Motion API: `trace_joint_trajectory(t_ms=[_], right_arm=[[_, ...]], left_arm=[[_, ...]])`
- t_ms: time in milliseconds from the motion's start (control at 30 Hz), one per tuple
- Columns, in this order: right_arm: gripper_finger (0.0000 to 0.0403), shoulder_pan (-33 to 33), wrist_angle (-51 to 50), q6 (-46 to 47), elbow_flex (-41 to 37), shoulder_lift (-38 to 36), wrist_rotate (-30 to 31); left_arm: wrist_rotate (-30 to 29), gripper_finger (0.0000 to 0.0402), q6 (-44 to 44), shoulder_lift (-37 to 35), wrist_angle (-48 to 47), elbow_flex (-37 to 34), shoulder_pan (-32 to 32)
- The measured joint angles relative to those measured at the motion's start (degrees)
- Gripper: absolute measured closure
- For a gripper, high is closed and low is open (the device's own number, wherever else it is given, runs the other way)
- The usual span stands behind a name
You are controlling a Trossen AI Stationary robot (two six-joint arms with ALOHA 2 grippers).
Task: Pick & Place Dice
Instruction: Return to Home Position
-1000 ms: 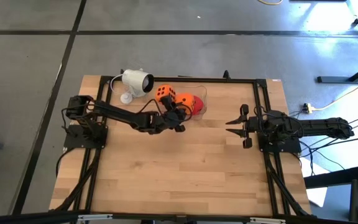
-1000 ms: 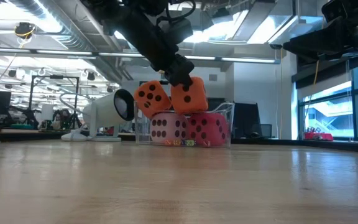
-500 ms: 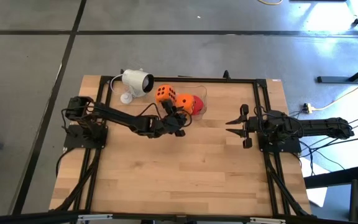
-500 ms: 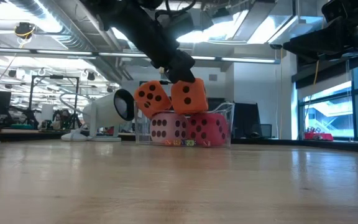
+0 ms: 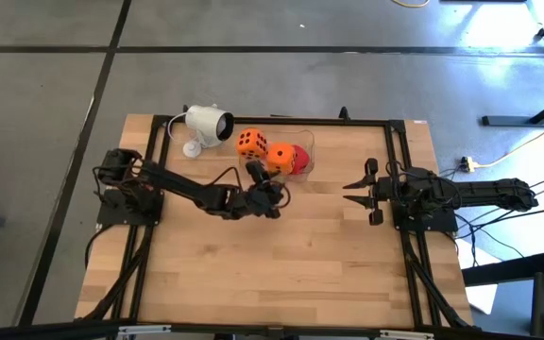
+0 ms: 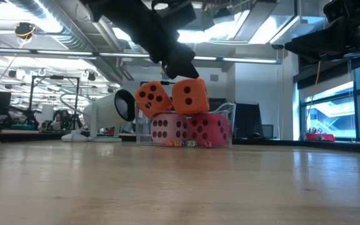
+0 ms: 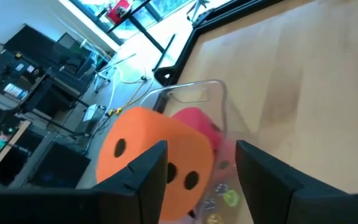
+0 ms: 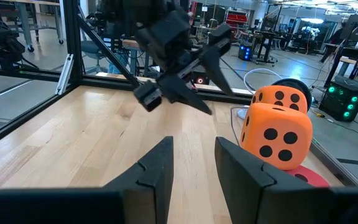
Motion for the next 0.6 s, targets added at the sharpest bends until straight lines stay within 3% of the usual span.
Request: trace_joint_trajectory(t_ms=[367, 467, 600], right_arm=[[0.0284, 0.00, -0.02, -0.01, 0.00, 0.00, 0.00], [0.0284, 0.02, -0.01, 0.00, 0.00, 0.00, 0.00], [0.0284, 0.02, 0.00, 0.00, 0.00, 0.00, 0.00]], left_arm=[[1.43, 0.0232, -8.04, 0.00, -0.17, -0.01, -6.78], [7.43, 0.0233, -12.63, 0.00, -1.10, 0.01, -8.55], [20.12, 0.0236, -13.80, 0.00, -0.98, -0.31, -10.18]])
